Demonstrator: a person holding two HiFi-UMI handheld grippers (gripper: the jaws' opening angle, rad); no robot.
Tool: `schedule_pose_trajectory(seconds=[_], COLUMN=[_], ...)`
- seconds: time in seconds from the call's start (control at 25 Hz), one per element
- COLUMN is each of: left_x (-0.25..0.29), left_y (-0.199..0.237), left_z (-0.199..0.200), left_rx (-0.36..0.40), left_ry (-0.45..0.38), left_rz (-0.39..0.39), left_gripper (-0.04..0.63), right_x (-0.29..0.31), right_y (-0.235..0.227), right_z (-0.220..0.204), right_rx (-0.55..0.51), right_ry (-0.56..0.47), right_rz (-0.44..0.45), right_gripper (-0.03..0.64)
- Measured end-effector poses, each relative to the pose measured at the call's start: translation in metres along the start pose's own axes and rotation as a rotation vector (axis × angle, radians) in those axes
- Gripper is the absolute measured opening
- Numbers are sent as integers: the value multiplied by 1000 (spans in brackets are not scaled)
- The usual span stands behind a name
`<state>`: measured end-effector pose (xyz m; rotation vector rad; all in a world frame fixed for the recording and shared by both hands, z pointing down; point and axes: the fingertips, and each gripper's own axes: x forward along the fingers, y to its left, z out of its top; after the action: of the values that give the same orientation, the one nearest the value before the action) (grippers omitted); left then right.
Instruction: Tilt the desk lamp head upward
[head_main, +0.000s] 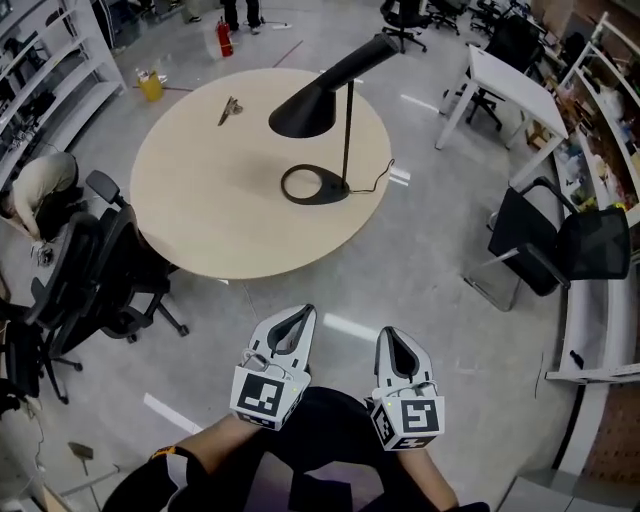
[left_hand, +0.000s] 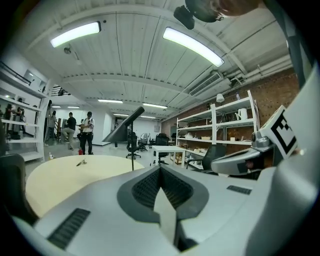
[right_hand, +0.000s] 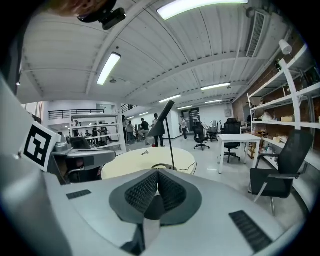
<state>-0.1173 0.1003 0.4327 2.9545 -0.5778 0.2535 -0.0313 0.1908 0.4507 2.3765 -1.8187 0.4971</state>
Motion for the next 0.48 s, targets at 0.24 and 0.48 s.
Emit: schedule_pose_trajectory(seconds=[0.24,0.48], left_x=[59,100], left_y=[73,137], left_z=[21,28], left_rx=[-30,-56], left_ry=[-17,-20], left_rz=[-29,-36], left_gripper=[46,46], right_x=[89,159], right_y=[0,6], right_z=[44,69], right_rx=[-37,-58], right_ry=[30,31], right_rz=[-28,-37], right_gripper=[16,17])
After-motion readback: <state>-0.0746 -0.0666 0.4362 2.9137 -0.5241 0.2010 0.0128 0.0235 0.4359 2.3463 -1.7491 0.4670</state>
